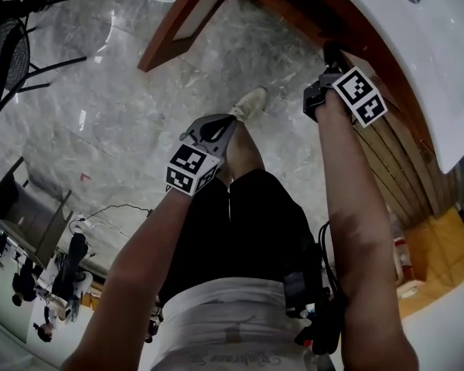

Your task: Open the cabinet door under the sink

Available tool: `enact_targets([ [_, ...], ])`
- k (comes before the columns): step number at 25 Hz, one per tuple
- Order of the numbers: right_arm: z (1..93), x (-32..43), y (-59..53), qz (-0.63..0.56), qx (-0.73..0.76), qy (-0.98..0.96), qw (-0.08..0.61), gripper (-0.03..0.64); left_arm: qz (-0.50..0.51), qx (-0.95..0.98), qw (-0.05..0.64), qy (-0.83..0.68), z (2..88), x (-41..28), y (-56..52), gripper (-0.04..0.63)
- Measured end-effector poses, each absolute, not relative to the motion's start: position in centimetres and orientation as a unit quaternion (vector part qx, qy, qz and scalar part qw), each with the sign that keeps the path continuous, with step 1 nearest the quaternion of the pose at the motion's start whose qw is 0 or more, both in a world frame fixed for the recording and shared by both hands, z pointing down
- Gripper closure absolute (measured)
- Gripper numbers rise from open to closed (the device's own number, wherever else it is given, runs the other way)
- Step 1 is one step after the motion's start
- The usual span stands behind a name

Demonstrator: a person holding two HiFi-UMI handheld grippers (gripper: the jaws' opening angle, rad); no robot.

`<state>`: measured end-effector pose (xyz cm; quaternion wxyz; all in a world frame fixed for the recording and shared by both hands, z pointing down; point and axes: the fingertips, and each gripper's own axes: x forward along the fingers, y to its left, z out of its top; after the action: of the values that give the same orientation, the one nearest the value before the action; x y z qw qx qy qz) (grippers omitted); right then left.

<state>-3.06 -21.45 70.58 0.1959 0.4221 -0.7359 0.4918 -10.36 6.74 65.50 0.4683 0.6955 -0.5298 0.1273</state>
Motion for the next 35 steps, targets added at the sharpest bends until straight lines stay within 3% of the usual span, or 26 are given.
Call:
enact_targets([
  [35, 70.4, 4.8, -5.2, 0.359, 0.245, -0.853, 0.287, 0.528, 0.150, 0.700, 0.419, -0.559, 64.5, -6.7, 24.2, 0.585],
])
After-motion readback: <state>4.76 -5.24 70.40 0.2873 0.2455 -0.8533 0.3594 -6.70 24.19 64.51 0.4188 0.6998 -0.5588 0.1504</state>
